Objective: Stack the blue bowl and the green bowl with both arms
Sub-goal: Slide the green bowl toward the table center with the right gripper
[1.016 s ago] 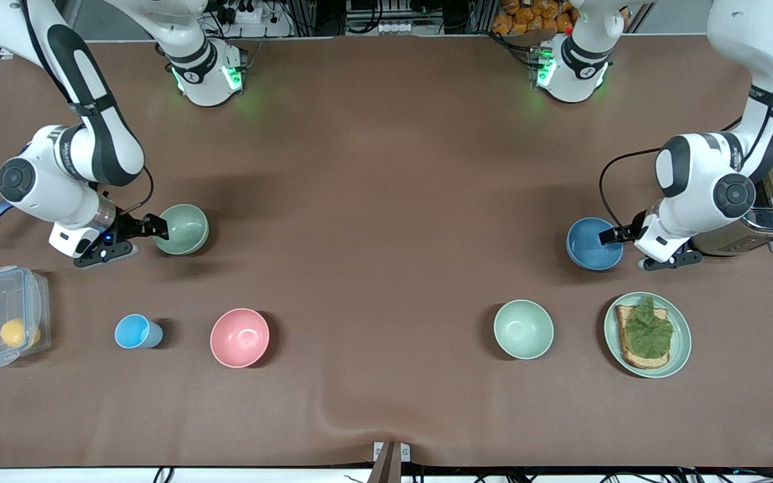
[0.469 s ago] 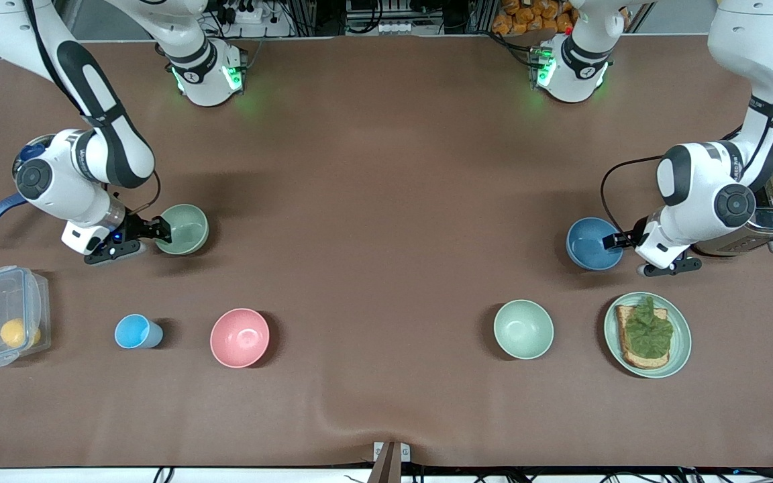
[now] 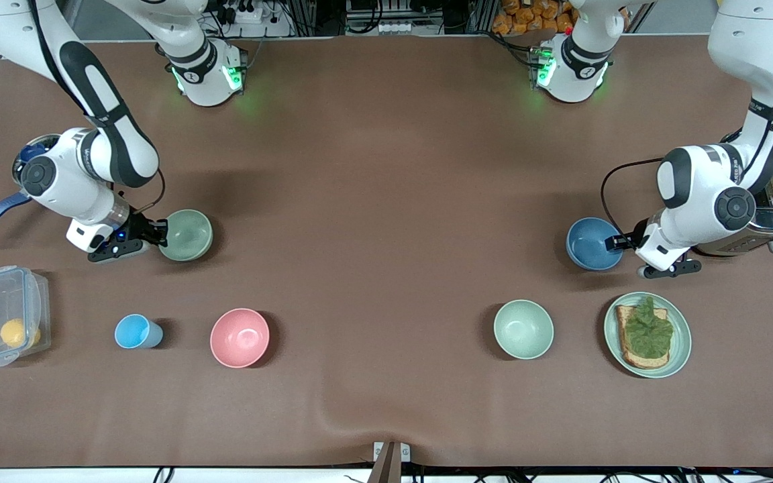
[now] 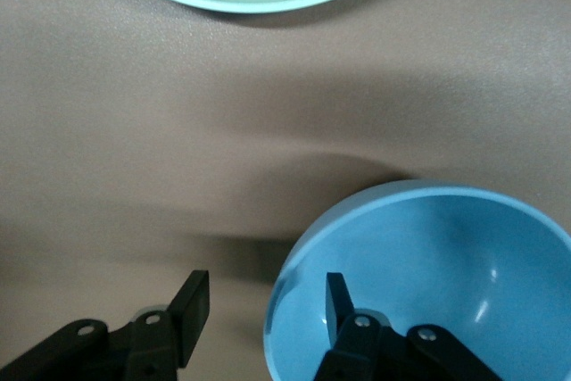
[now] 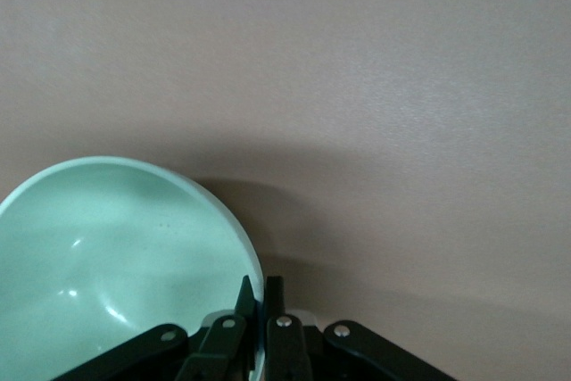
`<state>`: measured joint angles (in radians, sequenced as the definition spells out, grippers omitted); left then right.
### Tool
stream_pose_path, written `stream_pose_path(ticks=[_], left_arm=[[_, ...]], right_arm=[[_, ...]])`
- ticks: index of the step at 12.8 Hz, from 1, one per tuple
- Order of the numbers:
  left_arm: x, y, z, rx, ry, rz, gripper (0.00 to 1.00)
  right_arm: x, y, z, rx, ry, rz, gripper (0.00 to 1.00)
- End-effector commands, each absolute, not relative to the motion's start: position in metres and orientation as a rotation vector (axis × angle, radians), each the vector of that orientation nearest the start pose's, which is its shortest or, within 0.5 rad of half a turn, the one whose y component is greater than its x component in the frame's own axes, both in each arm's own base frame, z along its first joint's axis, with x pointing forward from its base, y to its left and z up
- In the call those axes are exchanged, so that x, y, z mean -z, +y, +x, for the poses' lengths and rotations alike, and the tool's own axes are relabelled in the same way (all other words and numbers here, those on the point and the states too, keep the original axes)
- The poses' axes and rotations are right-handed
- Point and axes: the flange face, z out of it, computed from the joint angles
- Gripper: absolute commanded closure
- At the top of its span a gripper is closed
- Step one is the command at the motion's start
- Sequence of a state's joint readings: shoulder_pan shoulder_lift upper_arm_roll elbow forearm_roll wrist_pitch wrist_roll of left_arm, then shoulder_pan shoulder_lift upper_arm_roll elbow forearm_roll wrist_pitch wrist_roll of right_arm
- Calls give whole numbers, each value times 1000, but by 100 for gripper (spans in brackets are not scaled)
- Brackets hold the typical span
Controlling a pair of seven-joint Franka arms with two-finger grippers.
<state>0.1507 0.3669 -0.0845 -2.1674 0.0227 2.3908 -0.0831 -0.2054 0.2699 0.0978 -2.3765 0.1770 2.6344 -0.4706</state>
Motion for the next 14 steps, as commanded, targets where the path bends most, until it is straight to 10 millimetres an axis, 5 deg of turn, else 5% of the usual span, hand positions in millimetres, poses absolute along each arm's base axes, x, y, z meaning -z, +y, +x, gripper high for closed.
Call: stream_pose_path(ticks=[1,4,9,12,14], left_arm=[[-216,38,553,-211,-175,-3133,46],[-221,39,556,-204,-173,-3133,56],[-218,38,555,-211,-170,-3133,72],[-218,38,555,-211,-173,-3133,97],[-221,38,556,-204,-173,-3133,100]], right_arm=[[-221,-21,505,22,-192,-2938,100],[-244,41,513,17,-13,-2929,100],[-292,211,507,-7,351,-2880,100],[-299,266,492,-30,493,-2850,100],[-298,304,480,-41,610,-2844,100]])
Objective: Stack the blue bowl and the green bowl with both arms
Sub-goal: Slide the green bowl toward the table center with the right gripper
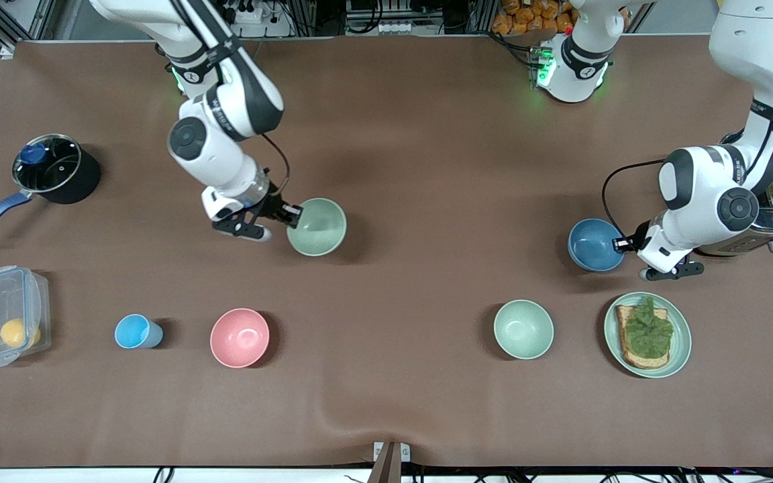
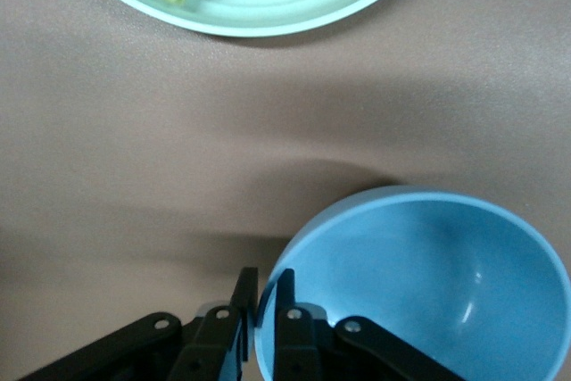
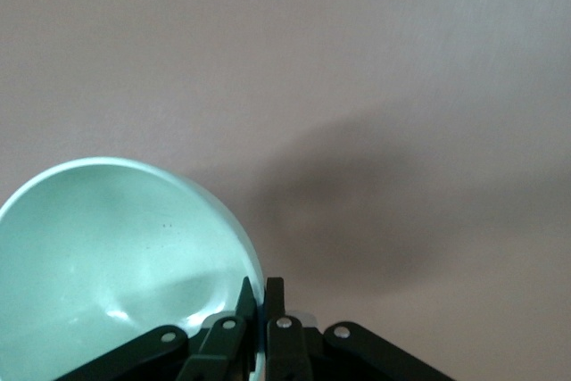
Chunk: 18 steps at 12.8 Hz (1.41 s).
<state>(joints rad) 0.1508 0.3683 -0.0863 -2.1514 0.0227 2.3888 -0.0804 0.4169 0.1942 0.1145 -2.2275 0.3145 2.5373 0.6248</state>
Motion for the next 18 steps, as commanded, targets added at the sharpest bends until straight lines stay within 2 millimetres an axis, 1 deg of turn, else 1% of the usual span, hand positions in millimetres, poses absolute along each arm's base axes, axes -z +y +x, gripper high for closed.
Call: stream_pose_path(ticks=[1,3,5,6,8,10,11,12,13,14,16,17,18], left_arm=[[-221,38,556,-202,-173,-3133,100],[-226,39,556,-192,-173,-3133,100],[-236,37,556,-199,-158,-3140,100],[-246,37,557,-173,-141,-3141,100],[-267,38,561,-118,-42,-3149,100],[-288,43,566,-89,-45,-3150,100],[-301,44,571,-91,-51,-3151,100],[-316,42,574,-83,-74,-3171,100],[-329,34,574,-73,-95,-3196,100],[-348,18,578,-32,-67,-3212,100],[-376,-4,588,-19,-25,-3223,100],[-391,-13,594,-23,-42,-3238,100],[-404,-23,599,-32,-71,-3253,100]], right_arm=[[-299,315,482,-21,657,-2854,100],[-289,357,476,-5,734,-2871,100],[-281,392,469,-15,780,-2857,100],[-271,408,464,-32,810,-2854,100],[-260,426,455,-37,838,-2854,100],[-249,435,449,-15,829,-2854,100],[-242,440,445,-14,867,-2839,100],[-240,449,439,-15,879,-2837,100],[-241,452,441,-6,885,-2834,100],[-238,453,440,-5,893,-2836,100],[-235,455,439,-10,895,-2839,100],[-231,455,440,-12,897,-2843,94],[-226,454,439,-19,899,-2849,85]])
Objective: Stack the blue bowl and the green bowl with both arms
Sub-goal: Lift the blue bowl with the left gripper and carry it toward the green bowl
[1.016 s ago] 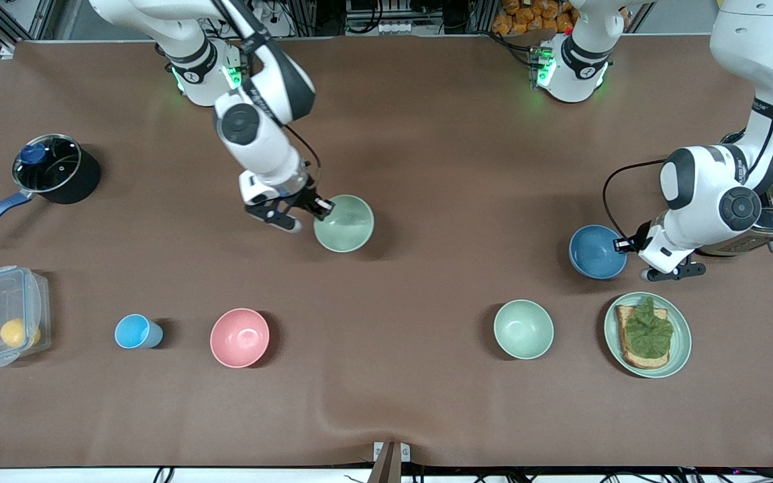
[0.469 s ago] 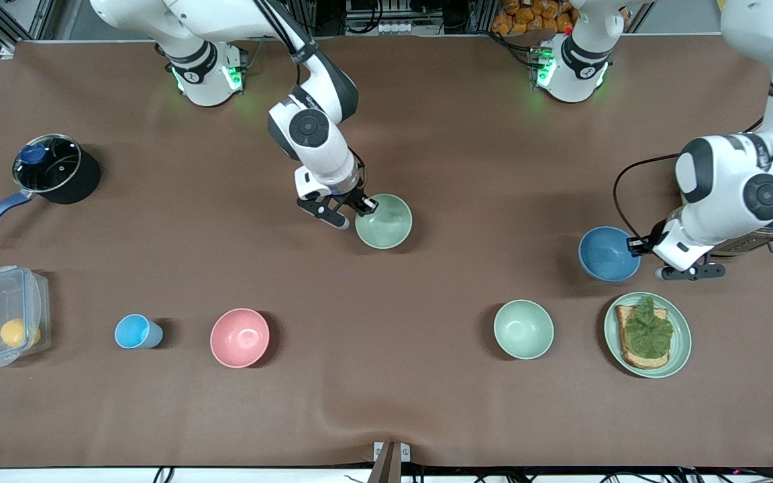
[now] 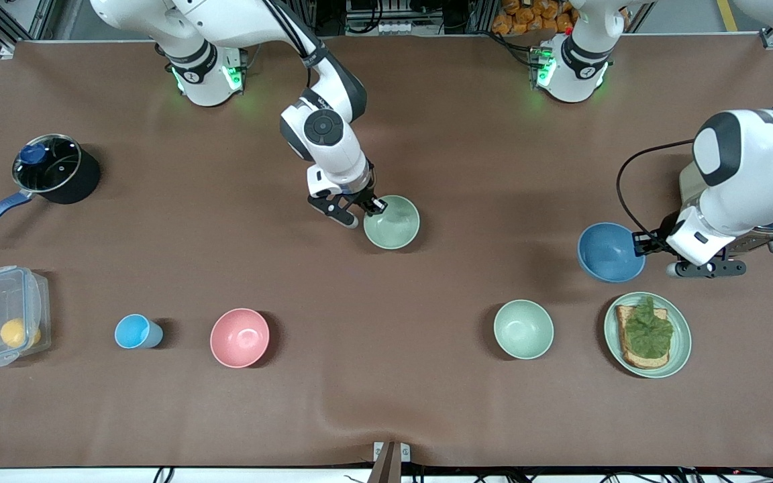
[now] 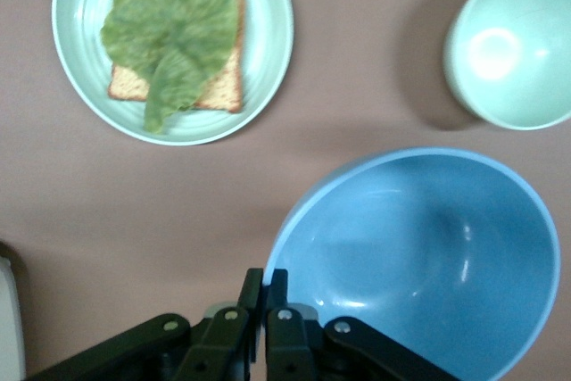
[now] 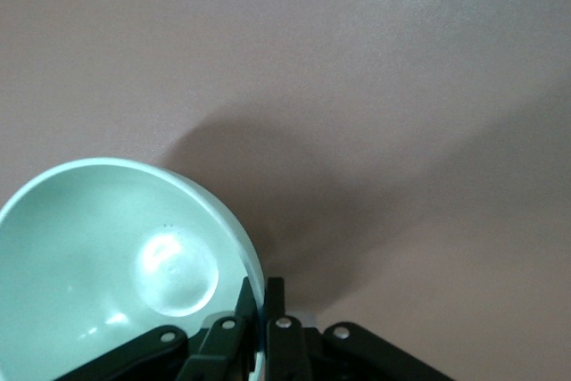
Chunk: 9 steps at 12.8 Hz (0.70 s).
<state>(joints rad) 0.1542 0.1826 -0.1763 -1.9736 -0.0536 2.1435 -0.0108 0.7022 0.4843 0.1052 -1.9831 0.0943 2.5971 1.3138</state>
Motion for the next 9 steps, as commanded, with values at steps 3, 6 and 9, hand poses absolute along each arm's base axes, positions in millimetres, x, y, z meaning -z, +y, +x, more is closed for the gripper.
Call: stream_pose_path(ticks=[3,6,9], left_arm=[[-429,-44,608,-14,-84,-3265,100],[-439,-82,605,-25,-180,-3275,100],[-441,-138,591,-82,-186,-3269,100]], right_arm=[[-226,455,442,-16,903,-2843,69],[-234,450,454,-12,927,-2829,0],[-253,433,472,-40,984,-2841,0]])
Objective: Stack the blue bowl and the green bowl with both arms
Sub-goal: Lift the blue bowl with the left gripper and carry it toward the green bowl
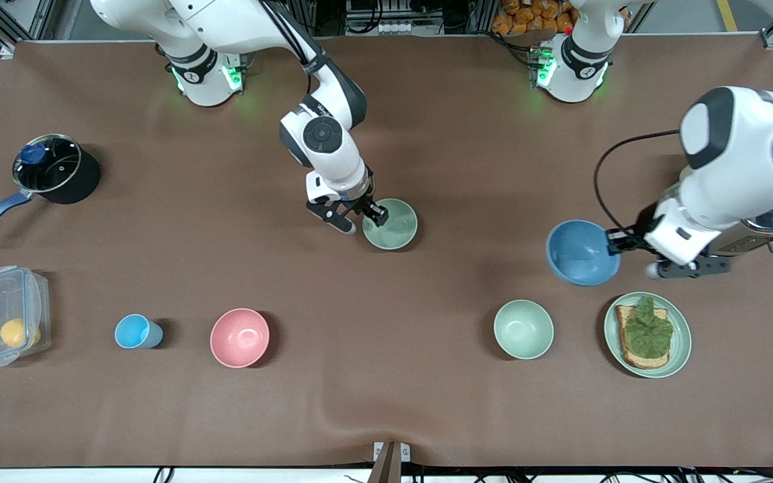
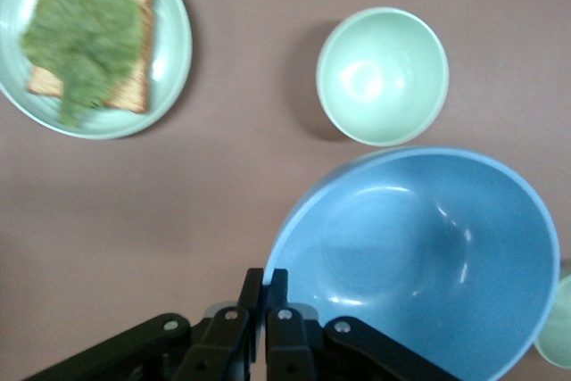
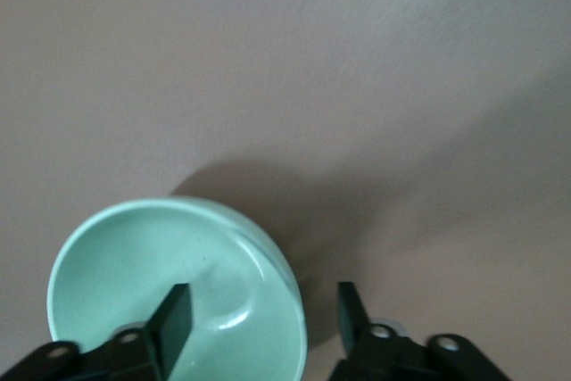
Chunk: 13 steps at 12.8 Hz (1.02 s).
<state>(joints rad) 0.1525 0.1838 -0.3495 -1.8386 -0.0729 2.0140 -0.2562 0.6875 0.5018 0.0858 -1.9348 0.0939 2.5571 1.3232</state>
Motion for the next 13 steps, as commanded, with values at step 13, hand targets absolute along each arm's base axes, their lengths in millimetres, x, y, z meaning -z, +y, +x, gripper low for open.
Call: stream_pose_path(ticks=[13], left_arm=[[-419,-239,557,-218,-237,-3249,100]], right_arm=[[-218,335,536,-495,1630,-2401,0]])
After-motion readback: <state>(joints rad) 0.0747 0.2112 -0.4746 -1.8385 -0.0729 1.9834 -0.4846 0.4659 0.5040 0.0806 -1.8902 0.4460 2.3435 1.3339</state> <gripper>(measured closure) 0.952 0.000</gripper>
